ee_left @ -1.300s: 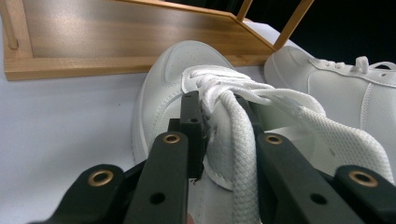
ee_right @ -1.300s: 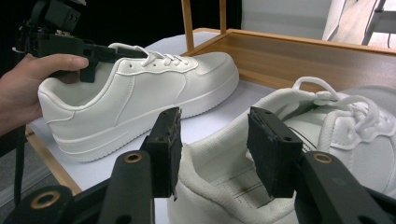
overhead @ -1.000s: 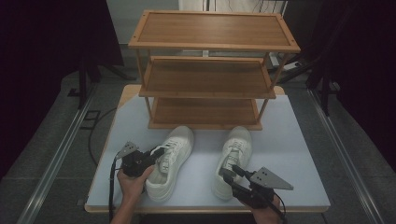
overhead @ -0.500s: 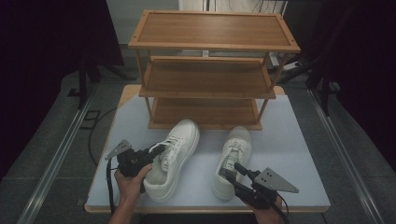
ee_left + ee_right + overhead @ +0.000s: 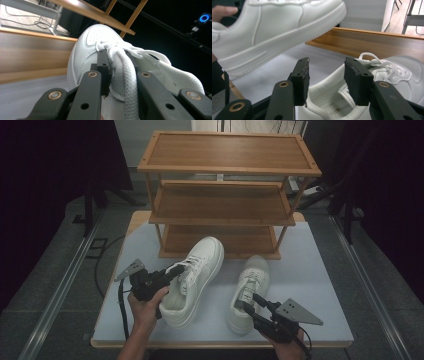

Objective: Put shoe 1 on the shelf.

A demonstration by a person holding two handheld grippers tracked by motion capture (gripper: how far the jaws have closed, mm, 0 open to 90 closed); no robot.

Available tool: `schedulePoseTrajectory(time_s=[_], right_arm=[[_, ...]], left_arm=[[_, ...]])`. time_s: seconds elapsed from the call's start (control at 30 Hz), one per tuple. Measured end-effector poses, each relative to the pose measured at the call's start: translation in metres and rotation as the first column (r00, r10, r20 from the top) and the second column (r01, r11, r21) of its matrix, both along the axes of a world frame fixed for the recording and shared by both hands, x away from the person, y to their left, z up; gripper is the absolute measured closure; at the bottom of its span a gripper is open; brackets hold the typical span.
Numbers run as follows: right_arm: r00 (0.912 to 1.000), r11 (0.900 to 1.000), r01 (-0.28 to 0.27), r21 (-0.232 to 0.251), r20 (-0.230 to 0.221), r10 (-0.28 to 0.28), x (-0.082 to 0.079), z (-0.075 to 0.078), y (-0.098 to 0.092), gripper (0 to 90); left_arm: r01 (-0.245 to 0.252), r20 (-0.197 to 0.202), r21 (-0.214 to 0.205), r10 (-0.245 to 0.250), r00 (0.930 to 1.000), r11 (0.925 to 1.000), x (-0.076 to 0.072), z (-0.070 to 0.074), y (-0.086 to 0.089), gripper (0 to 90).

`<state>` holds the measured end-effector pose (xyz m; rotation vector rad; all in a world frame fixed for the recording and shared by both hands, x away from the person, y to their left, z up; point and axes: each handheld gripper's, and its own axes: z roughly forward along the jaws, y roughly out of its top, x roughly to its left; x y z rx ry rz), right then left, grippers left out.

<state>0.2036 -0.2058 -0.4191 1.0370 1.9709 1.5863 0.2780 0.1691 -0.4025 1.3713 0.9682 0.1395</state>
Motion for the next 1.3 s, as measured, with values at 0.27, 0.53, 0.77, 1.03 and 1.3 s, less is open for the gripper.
schedulePoseTrajectory(time_s=[0.27, 0.53, 0.77, 1.03, 1.3], right_arm=[[0.9999, 1.0000, 0.002, 0.009, 0.011, -0.002, -0.001, 0.004, -0.003, 54.8], [0.9999, 0.9999, 0.006, 0.015, 0.010, -0.006, 0.000, 0.005, -0.004, 54.8], [1.0000, 0.9998, 0.005, 0.018, 0.006, -0.005, 0.000, 0.005, -0.005, 54.7], [1.0000, 0.9997, 0.005, 0.022, 0.002, -0.005, 0.001, 0.005, -0.006, 54.4], [1.0000, 0.9996, 0.005, 0.026, -0.002, -0.005, 0.001, 0.005, -0.006, 54.4]], left_arm=[[0.004, 0.041, -0.024, -0.003, 0.9992, 0.9997, 0.006, 0.025, -0.004, 80.2], [0.013, 0.086, -0.025, -0.011, 0.9962, 0.9996, 0.016, 0.053, -0.010, 80.3], [-0.015, 0.101, -0.019, 0.017, 0.9947, 0.9997, 0.032, 0.073, -0.016, 80.3], [-0.040, 0.104, -0.018, 0.042, 0.9937, 0.9990, 0.055, 0.087, -0.024, 80.4], [-0.079, 0.092, -0.021, 0.080, 0.9925, 0.9967, 0.086, 0.099, -0.032, 80.5]])
